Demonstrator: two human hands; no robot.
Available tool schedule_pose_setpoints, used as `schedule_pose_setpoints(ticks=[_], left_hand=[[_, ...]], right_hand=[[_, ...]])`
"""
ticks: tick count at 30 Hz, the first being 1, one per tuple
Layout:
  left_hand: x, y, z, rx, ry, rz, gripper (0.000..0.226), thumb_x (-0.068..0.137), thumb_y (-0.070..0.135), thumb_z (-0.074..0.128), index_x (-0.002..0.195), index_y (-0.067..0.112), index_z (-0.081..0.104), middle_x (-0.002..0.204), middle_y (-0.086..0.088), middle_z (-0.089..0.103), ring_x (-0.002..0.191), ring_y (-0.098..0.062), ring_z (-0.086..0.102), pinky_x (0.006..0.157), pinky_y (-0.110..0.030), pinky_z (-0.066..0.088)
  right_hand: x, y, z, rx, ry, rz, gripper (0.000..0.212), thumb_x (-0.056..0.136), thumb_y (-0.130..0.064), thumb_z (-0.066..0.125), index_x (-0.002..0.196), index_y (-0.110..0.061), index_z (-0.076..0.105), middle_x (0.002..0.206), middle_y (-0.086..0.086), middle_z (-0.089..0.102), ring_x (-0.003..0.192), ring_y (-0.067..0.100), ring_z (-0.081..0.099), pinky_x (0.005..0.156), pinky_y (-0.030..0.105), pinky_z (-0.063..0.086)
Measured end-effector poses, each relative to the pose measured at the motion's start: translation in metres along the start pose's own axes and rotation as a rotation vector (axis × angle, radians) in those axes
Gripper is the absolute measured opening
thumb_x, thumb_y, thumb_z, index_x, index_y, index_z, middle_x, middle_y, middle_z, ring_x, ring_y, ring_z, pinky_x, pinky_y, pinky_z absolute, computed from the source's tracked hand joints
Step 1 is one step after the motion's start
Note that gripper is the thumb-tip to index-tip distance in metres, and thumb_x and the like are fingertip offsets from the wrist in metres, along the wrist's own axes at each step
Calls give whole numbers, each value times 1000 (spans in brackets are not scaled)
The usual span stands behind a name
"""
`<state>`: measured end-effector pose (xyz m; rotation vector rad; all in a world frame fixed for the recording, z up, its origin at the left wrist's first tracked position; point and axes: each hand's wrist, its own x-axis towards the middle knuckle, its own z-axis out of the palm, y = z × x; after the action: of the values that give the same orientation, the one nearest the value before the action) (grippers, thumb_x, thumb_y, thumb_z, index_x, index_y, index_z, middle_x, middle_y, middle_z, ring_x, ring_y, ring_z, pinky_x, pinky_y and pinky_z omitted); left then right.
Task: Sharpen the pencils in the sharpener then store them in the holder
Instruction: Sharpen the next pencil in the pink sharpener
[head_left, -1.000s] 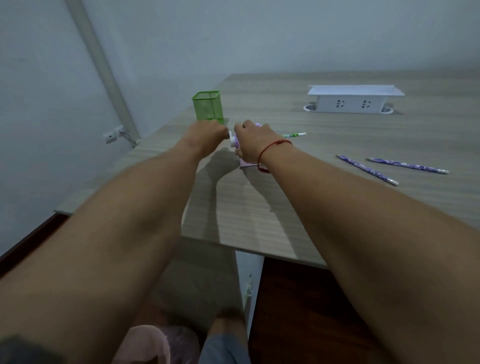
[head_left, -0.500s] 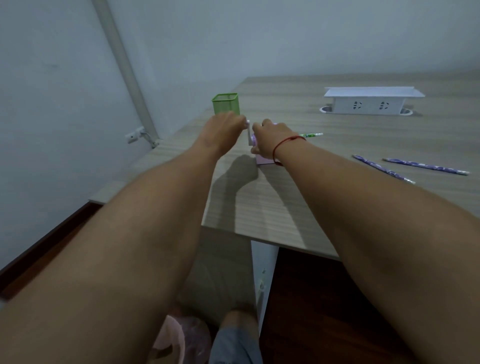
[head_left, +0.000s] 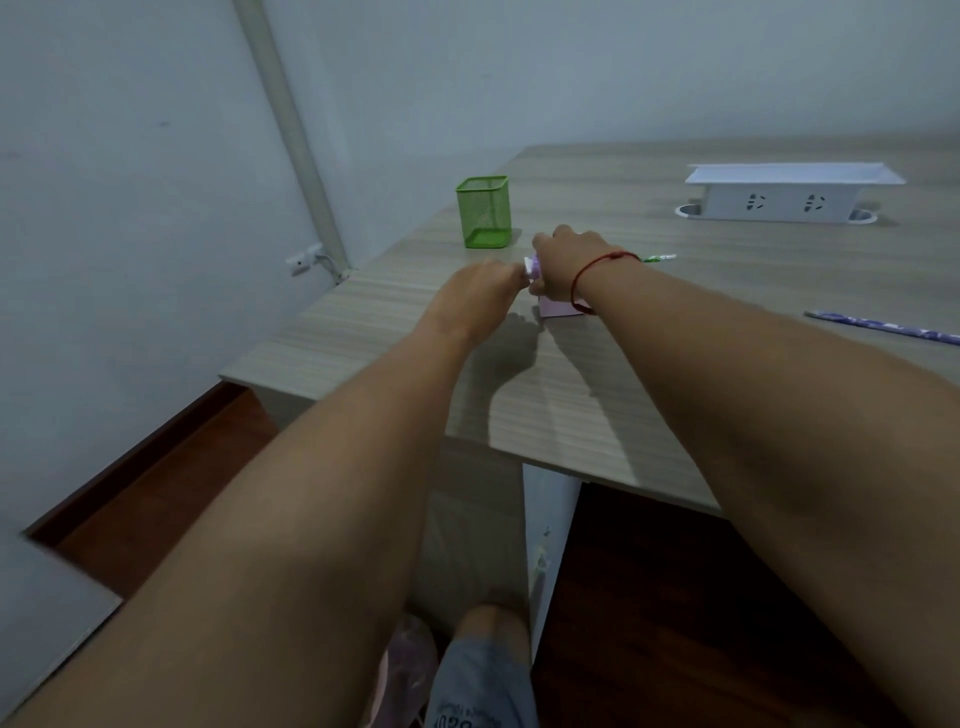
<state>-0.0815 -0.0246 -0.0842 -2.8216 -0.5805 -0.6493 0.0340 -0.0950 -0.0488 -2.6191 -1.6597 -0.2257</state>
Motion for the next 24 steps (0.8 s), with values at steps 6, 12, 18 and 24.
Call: schedule_pose_setpoints(ticks=[6, 12, 18, 24], left_hand=[[10, -9, -7, 4, -82, 78, 21, 96, 15, 45, 96, 4, 63, 88, -22, 67, 79, -41, 63, 67, -47, 50], [7, -5, -9, -9, -122, 61, 22, 96, 12, 45, 97, 0, 63, 90, -25, 66, 81, -41, 63, 69, -44, 48], [-1, 7, 15, 65, -259, -26, 25, 98, 10, 41, 107, 0, 63, 104, -21, 65, 93, -36, 63, 81, -40, 48], [20, -7, 30, 151, -348, -11, 29, 98, 17, 41, 111, 4, 62, 109, -19, 65, 100, -36, 63, 84, -42, 49]], right_hand=[[1, 1, -3, -35, -18, -6, 56, 91, -35, 60, 137, -9, 43, 134, 17, 47, 119, 36, 53, 93, 39, 45], [-3, 0, -5, -41, -25, -18, 54, 93, -33, 57, 138, -9, 41, 136, 17, 45, 122, 37, 51, 95, 40, 44], [-7, 3, -2, -19, 0, -72, 51, 94, -33, 53, 136, -7, 41, 137, 17, 44, 119, 38, 52, 94, 41, 43], [-5, 6, 5, -3, 71, -109, 44, 97, -30, 46, 134, -7, 43, 138, 17, 44, 123, 38, 50, 99, 40, 40]])
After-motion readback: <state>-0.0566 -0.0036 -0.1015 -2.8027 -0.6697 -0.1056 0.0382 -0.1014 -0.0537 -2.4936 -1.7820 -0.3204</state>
